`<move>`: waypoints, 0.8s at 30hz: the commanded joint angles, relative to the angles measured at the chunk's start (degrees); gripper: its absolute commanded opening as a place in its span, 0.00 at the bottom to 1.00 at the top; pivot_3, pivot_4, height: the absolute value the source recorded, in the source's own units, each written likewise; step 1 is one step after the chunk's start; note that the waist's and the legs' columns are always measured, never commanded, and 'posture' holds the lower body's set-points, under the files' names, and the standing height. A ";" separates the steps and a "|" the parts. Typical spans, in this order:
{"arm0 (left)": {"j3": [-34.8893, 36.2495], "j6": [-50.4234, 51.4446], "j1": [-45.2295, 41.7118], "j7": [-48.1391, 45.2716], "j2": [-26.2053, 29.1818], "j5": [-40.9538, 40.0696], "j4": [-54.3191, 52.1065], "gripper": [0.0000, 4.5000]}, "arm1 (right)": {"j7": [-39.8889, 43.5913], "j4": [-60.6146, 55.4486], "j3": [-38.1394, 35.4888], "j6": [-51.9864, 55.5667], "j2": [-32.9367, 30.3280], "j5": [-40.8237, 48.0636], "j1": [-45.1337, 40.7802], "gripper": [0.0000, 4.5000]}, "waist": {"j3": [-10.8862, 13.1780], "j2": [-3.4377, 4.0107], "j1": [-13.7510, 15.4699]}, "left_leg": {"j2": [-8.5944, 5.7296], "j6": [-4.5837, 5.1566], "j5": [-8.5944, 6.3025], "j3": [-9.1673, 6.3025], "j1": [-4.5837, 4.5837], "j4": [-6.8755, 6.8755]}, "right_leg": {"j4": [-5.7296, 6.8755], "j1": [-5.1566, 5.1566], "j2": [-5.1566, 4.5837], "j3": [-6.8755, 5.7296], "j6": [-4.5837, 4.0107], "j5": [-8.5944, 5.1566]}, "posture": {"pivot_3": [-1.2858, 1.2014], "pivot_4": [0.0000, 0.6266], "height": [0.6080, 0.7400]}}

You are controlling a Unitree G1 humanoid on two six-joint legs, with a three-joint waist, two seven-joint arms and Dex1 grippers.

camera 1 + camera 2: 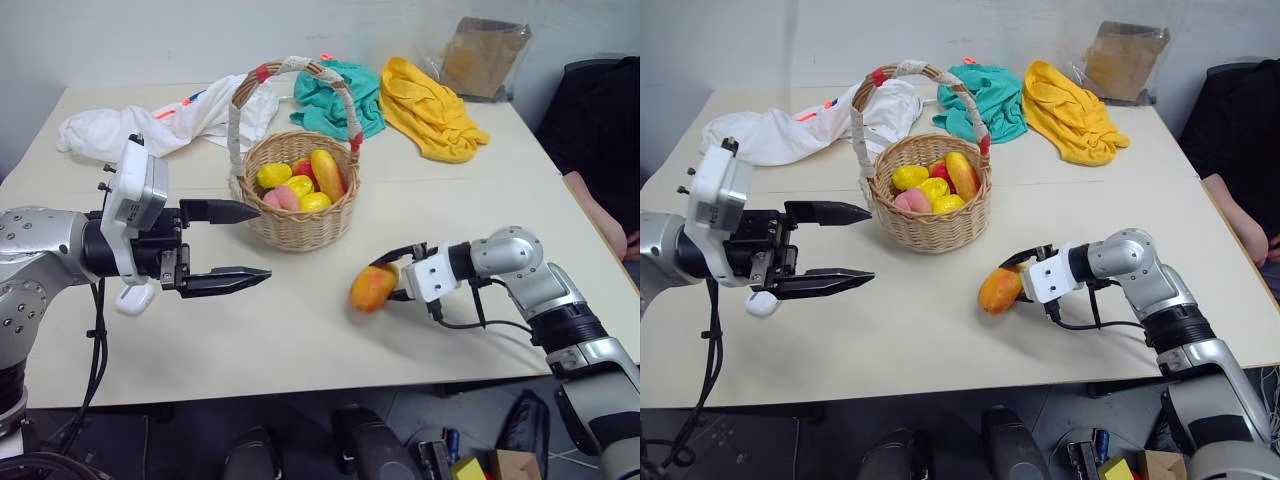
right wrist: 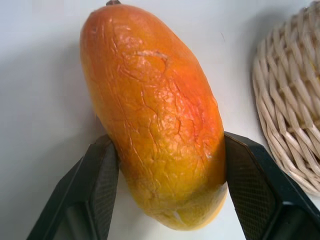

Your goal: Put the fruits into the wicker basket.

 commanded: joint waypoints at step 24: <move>10.32 1.64 3.59 5.75 0.40 -4.57 -0.71 1.00 | -27.58 -5.87 -15.30 58.14 17.07 10.94 -24.88 0.99 | 0.00 -0.03 -0.08 | 0.00 -0.17 0.07 -0.19 -0.27 -0.08 | 0.33 -0.42 -0.03 -0.11 -0.27 -0.16 | 0.52 0.24 1.00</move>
